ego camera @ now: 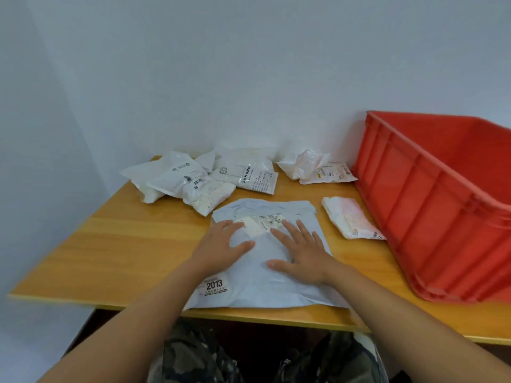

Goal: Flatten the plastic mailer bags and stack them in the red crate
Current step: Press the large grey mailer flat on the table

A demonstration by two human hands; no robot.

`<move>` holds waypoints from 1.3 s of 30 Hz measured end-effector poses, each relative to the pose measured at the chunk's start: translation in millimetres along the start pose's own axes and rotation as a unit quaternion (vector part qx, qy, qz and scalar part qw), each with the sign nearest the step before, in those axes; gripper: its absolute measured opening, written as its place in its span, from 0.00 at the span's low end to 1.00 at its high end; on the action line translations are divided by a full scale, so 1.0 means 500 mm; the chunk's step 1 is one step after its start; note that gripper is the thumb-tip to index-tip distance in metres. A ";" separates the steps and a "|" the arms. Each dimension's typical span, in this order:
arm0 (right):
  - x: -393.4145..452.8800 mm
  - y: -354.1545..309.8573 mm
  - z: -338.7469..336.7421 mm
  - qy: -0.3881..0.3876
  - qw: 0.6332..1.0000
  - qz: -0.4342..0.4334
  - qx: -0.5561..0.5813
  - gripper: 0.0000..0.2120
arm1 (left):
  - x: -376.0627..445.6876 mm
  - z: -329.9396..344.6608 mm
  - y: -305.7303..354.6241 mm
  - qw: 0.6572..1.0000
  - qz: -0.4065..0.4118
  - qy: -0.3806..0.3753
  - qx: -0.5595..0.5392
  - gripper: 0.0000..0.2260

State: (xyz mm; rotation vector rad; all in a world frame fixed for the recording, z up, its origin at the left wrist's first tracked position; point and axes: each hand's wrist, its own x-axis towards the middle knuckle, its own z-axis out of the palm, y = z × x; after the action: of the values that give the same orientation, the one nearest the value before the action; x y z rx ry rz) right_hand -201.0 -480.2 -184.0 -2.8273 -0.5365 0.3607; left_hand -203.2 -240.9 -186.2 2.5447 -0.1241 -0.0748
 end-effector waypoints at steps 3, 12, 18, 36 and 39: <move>-0.018 0.024 -0.038 0.113 0.985 0.131 0.013 0.39 | 0.003 -0.036 -0.028 0.992 -0.112 0.058 0.008 0.29; -0.045 0.049 -0.057 0.098 0.924 0.260 0.263 0.26 | -0.005 -0.061 -0.008 0.924 -0.261 -0.011 -0.278 0.31; -0.058 0.055 -0.065 0.084 0.822 0.254 0.503 0.12 | -0.008 -0.080 -0.001 0.865 -0.242 -0.046 -0.438 0.14; -0.115 0.013 -0.239 0.145 0.714 -0.022 0.685 0.19 | -0.010 -0.263 0.069 0.830 0.064 -0.072 -0.549 0.44; -0.136 0.015 -0.292 0.141 0.741 -0.019 0.656 0.19 | 0.002 -0.291 0.113 0.825 0.089 -0.070 -0.554 0.33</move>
State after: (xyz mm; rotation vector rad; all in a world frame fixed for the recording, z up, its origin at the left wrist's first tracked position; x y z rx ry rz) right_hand -218.3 -540.6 -35.7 -1.4245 -0.1245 0.1592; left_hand -194.3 -206.8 -34.1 1.3437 -0.2778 -0.1953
